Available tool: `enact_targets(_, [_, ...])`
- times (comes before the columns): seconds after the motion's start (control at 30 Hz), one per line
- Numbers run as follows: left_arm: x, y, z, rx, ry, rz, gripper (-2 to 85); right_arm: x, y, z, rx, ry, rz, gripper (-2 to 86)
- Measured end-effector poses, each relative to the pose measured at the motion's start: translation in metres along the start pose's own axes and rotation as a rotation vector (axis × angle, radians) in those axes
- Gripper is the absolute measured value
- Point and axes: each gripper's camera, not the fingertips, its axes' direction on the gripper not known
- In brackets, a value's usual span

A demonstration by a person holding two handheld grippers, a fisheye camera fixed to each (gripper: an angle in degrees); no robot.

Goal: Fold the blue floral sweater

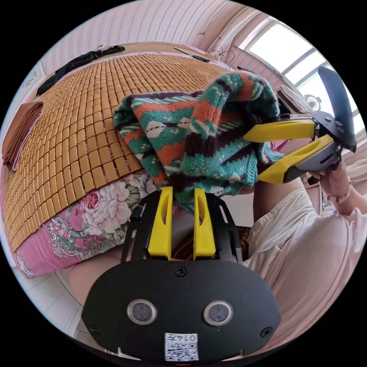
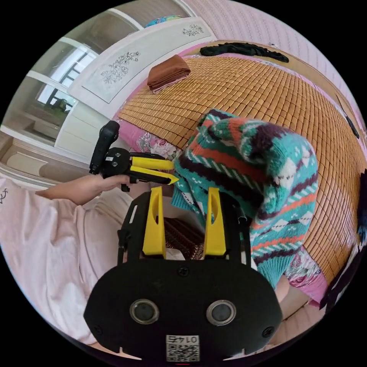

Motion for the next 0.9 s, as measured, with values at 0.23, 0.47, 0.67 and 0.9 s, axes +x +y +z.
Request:
enact_targets(0.23, [0.007, -0.013, 0.009, -0.025, -0.032, -0.036, 8.8, -0.025, -0.015, 0.06, -0.179, 0.485, -0.252, 13.6])
enact_targets(0.47, [0.013, -0.012, -0.002, -0.021, -0.046, -0.08, 5.8, -0.005, 0.024, 0.027, -0.111, 0.417, -0.201, 5.2])
enact_targets(0.67, [0.025, 0.013, -0.068, 0.202, -0.004, -0.072, 4.8, 0.031, 0.078, -0.062, 0.074, 0.185, -0.053, 4.0])
enact_targets(0.9, [0.007, 0.035, -0.198, 0.594, 0.051, -0.22, 0.2, 0.097, 0.2, -0.204, 0.606, -0.089, 0.154, 2.8])
